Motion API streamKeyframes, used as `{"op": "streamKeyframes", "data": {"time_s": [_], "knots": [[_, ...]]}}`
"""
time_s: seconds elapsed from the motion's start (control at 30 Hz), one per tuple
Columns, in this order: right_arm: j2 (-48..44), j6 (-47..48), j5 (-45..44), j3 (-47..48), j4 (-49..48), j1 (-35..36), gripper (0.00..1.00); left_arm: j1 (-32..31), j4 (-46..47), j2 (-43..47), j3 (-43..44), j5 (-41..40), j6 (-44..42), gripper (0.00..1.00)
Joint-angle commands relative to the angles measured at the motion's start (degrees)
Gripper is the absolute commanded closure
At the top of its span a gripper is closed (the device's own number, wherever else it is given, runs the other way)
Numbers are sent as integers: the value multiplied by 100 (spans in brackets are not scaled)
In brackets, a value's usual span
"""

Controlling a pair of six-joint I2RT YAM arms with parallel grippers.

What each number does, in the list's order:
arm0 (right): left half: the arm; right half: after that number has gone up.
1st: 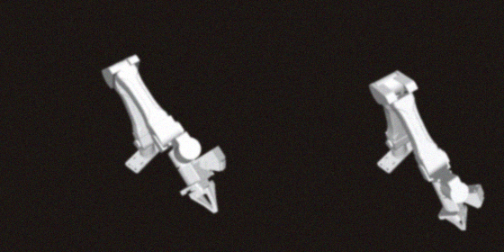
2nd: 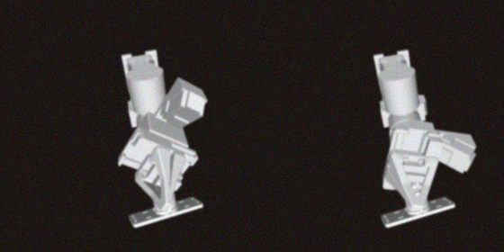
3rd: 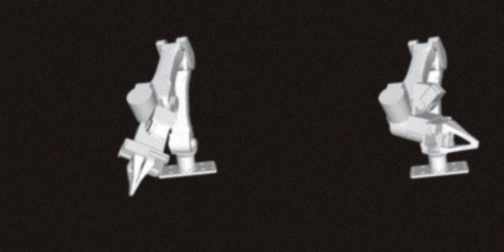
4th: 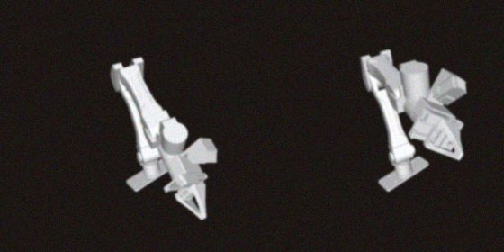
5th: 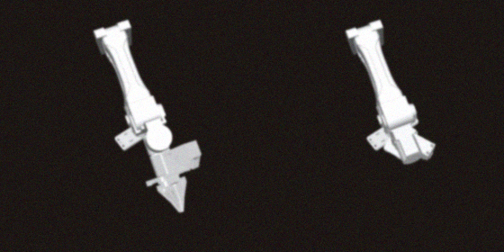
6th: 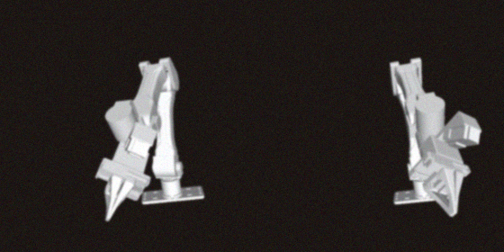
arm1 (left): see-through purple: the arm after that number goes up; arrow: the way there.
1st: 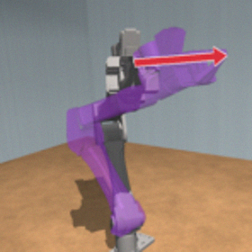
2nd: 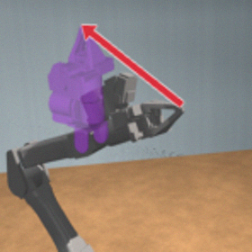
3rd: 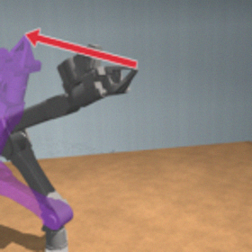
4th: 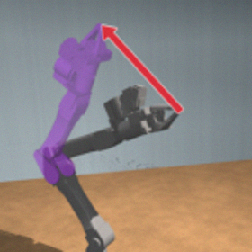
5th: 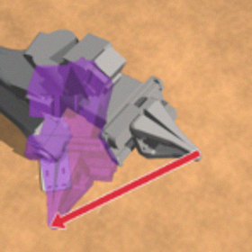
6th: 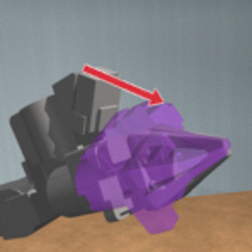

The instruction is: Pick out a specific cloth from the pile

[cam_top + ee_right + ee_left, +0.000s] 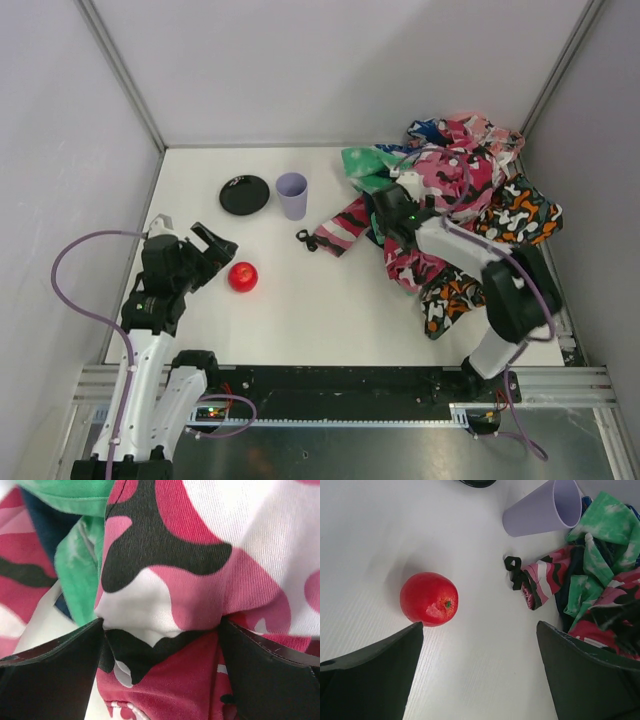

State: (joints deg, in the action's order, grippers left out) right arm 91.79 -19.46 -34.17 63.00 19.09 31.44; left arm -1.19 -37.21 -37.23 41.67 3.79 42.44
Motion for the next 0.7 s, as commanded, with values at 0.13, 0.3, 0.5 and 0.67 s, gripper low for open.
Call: {"op": "streamKeyframes", "data": {"time_s": [0.13, 0.3, 0.5, 0.67], "knots": [[2293, -390, -648, 1283, 892, -389, 2, 25, 177, 104, -63, 112, -69, 0], [2631, -601, -873, 1506, 1199, -588, 47, 23, 175, 45, -16, 104, -76, 0], [1607, -21, -1056, 1513, 650, -607, 99, 22, 190, -57, 69, 166, -77, 0], [-80, 827, -432, 1513, -476, -634, 100, 18, 351, -201, 63, 400, -40, 0]]}}
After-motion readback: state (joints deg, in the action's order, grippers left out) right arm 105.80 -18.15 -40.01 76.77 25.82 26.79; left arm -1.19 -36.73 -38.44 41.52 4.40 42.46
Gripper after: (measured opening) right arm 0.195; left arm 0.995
